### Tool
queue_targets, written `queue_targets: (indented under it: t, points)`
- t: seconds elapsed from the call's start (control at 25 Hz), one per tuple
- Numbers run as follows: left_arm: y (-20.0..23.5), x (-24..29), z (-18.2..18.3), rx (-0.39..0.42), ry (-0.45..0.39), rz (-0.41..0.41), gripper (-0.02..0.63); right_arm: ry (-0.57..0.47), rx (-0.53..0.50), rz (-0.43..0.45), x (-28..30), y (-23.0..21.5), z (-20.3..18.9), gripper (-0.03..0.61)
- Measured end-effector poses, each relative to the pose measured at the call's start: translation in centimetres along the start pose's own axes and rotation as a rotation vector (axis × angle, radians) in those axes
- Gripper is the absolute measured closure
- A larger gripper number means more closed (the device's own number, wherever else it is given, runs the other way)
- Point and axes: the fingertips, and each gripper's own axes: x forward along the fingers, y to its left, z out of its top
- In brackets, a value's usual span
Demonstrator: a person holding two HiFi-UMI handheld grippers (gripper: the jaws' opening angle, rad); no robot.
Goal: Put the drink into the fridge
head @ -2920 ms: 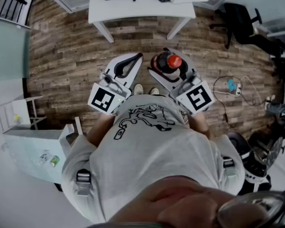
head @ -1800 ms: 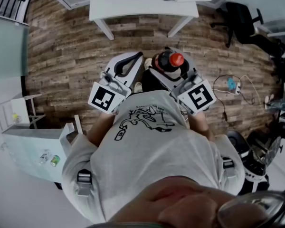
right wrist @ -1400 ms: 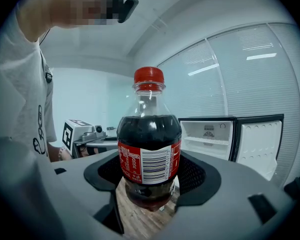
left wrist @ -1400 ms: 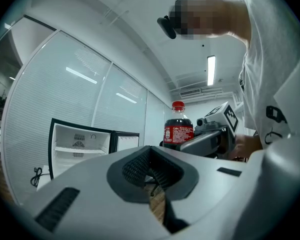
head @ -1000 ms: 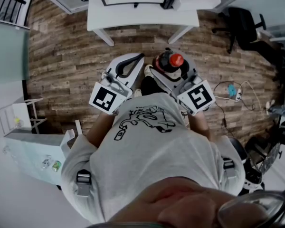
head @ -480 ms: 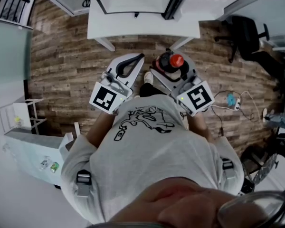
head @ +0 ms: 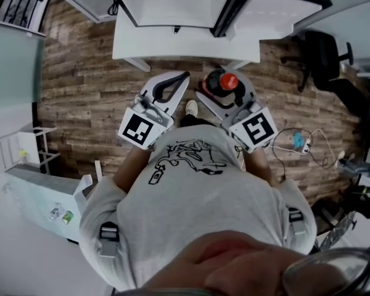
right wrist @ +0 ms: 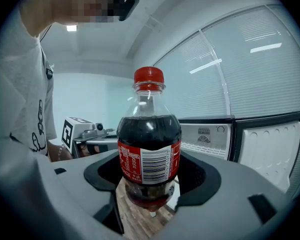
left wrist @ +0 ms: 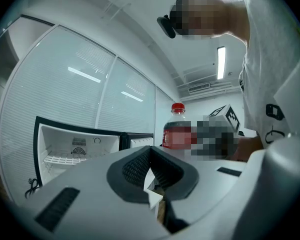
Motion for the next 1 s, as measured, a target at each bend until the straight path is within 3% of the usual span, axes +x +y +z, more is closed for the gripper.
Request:
queue_targets:
  t: [0.52,1.0]
  points:
    - [2.4,4.0,-0.4,0.007,-0.001,0.035,0.612,0.005,-0.004,0.031,1.2,-4.9,-0.3,0.256]
    - [4.9,5.0,-0.9,-0.002,0.006,0.064,0.612,0.003,0.008,0.059,3.3,-6.4,-0.2,0.255]
